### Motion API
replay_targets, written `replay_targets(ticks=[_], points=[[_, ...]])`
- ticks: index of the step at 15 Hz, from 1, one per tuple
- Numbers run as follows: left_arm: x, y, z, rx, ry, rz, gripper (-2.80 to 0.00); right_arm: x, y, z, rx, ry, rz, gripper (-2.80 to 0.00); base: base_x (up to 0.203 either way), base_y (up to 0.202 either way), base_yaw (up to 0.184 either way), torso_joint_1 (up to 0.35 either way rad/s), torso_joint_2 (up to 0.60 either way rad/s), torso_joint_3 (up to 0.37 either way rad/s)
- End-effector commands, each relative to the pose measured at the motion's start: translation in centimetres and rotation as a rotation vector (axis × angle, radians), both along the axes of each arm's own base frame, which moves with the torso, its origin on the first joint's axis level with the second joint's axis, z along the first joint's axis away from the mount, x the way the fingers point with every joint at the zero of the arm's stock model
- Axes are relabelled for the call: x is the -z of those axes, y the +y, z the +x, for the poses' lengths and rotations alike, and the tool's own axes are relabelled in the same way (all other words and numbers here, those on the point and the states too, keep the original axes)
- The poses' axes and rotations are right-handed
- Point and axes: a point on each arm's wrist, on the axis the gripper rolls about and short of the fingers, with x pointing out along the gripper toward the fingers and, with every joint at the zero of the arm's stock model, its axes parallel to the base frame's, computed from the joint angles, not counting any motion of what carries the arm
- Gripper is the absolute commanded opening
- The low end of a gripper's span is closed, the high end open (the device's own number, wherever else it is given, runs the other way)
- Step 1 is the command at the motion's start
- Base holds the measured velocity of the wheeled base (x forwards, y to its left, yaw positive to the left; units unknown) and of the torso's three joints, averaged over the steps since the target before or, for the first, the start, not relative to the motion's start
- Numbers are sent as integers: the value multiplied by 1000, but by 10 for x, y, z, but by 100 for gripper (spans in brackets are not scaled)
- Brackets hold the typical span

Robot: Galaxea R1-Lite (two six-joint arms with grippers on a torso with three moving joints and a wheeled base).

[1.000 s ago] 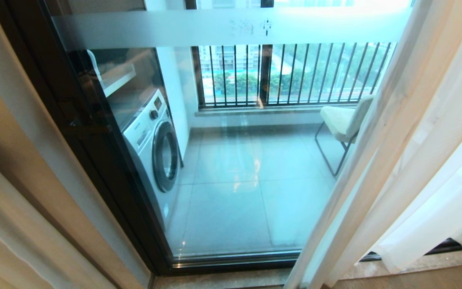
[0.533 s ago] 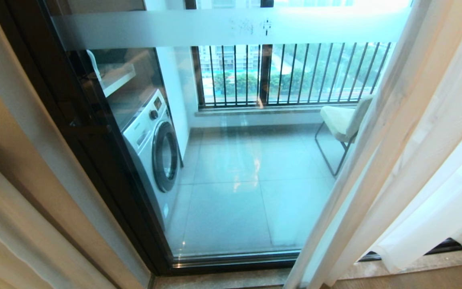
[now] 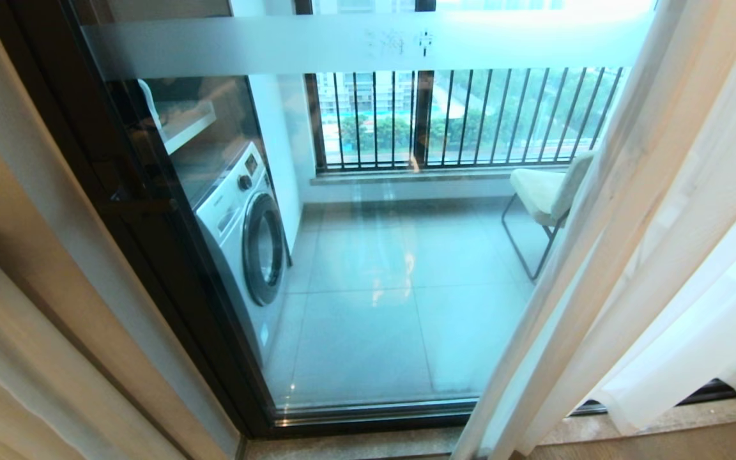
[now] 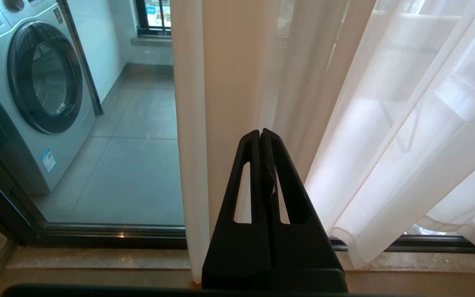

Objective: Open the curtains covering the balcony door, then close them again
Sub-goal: Close the inner curtains on both sides

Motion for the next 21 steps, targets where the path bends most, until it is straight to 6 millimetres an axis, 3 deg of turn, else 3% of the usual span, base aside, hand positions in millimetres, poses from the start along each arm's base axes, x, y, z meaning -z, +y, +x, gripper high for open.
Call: replay_targets(ticks=[1, 14, 21], points=[[-1, 0, 1, 4, -8, 7, -280, 0, 0, 0, -1, 1, -1, -280, 0, 0, 0, 0, 0, 0], [-3, -7, 6, 26, -23, 20, -280, 0, 0, 0, -1, 1, -1, -280, 0, 0, 0, 0, 0, 0], [-28, -29, 0, 38, -74, 67, -280, 0, 0, 0, -1, 1, -1, -280, 0, 0, 0, 0, 0, 0]])
